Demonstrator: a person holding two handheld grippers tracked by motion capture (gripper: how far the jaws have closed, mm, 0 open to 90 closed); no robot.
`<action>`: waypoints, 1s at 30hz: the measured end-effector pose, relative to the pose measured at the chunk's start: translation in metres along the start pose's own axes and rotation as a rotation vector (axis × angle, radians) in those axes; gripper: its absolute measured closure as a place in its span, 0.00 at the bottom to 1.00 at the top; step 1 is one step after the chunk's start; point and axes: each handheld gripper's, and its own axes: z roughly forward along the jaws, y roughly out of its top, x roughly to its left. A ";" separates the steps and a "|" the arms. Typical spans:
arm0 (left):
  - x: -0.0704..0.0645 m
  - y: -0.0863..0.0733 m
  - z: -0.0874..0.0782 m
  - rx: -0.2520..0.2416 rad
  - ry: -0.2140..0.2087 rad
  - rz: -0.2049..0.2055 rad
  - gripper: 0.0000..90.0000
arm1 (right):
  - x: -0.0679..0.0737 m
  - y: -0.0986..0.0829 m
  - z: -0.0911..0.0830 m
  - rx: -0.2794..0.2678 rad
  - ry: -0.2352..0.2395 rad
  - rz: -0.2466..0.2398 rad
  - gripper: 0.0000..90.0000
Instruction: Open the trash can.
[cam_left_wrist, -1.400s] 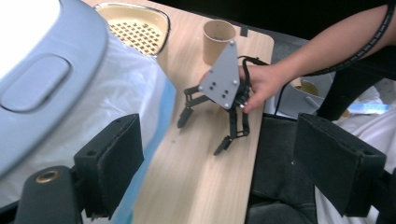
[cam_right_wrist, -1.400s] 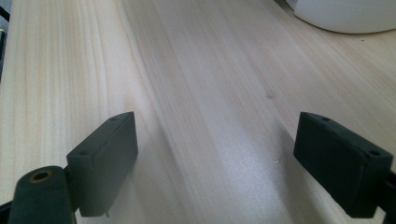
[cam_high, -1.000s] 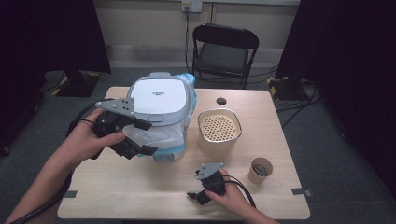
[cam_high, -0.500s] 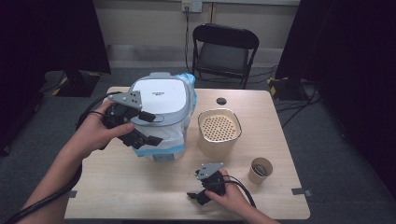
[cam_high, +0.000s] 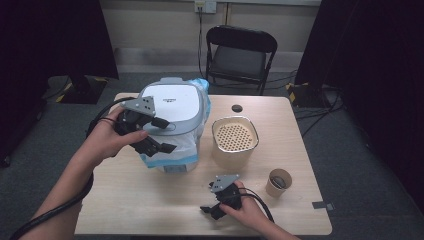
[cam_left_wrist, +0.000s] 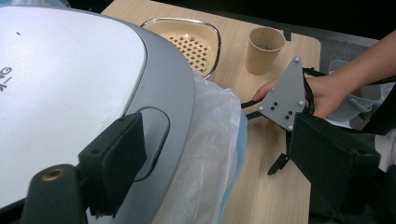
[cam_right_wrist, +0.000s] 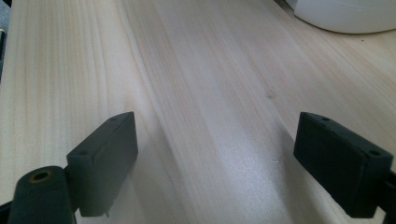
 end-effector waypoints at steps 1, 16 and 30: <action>0.000 0.000 0.000 -0.001 0.001 0.000 0.20 | 0.000 0.000 0.000 0.000 0.000 0.000 0.14; -0.007 -0.005 0.003 -0.037 -0.036 -0.006 0.20 | 0.000 0.000 0.000 -0.001 -0.002 0.002 0.14; -0.039 -0.035 0.026 -0.090 -0.126 0.022 0.19 | 0.000 0.000 0.000 -0.002 -0.002 0.000 0.14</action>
